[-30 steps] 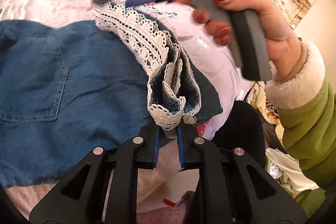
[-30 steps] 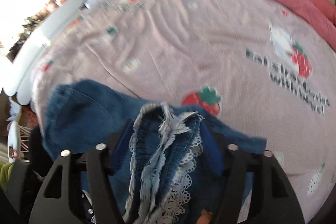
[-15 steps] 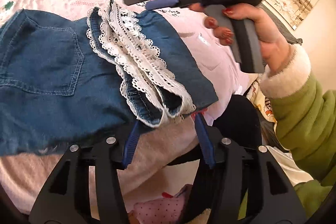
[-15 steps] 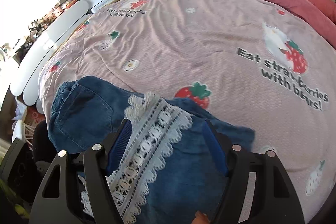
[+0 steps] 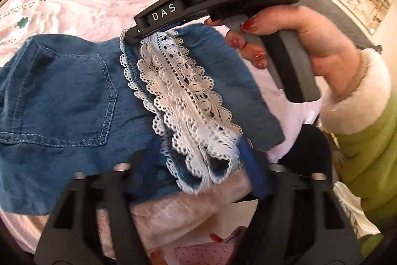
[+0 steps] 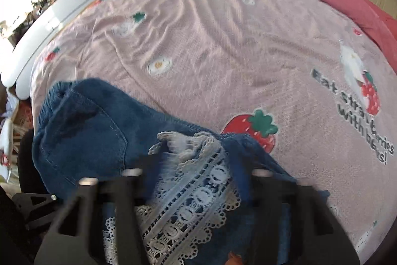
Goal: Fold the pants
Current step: 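Lay the lace hems flat onto the denim with both grippers and release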
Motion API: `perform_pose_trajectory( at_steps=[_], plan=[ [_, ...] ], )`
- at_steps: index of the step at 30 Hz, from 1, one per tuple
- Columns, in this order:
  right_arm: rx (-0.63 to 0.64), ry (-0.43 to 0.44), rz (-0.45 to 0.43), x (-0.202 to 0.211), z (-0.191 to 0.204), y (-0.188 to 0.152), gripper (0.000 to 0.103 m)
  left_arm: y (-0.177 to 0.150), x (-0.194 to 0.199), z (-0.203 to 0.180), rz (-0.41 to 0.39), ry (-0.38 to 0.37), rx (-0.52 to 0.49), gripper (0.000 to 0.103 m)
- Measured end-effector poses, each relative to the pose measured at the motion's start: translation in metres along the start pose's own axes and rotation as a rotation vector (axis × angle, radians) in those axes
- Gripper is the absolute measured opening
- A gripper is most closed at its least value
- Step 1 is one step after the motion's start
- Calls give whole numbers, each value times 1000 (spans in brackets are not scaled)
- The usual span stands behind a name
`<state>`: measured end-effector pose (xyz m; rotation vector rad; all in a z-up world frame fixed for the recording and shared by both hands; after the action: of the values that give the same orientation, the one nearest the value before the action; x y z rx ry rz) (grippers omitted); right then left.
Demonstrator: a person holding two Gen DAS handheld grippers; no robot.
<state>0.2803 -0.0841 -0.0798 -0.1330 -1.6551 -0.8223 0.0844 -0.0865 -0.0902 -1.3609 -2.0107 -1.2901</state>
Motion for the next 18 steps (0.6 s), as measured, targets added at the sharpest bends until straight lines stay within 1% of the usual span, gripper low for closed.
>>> perform_pose_trajectory(
  at_steps=[1,2,4,6,9,10,11,14,15,17,18],
  plan=[
    [11,-3,1,-1,1,-1,22,0,-3,0,12,-9,7,39],
    [2,-4,-8,1,0,-1,21,0,-3,2,19,-9,0,31],
    [-15,-20,-40,8,-2,0,18,-2,-4,2,18,1,-13,29],
    [-33,-43,-86,21,-3,2,18,-1,-3,3,14,-7,-13,27],
    [-79,-69,-164,42,-10,7,17,4,3,2,-21,10,-41,26],
    [-84,-75,-174,44,-12,8,17,6,5,3,-31,17,-51,26],
    [-95,-83,-173,43,-14,9,18,7,5,4,-32,18,-49,26],
    [-98,-107,-125,24,-16,8,18,6,2,15,-9,16,-17,27],
    [-96,-106,-102,14,-16,6,18,4,1,17,-5,18,-13,27],
    [-106,-96,-90,2,-14,4,19,3,2,18,1,21,-15,28],
    [-104,-78,-86,-3,-12,4,24,2,2,18,4,24,-21,29]
  ],
)
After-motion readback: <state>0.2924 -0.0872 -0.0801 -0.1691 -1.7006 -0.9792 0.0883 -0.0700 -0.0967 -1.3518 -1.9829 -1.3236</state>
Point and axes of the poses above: each gripper's, at about its wrist camera, not at the fingertips, and x roughly against the way its jaws point, z to its left, y to its top, the point moved 7 cm from there along -x, roughly the way its jaws point, and after that the axes turned 13 degrees about x, right-handed, at the moved point
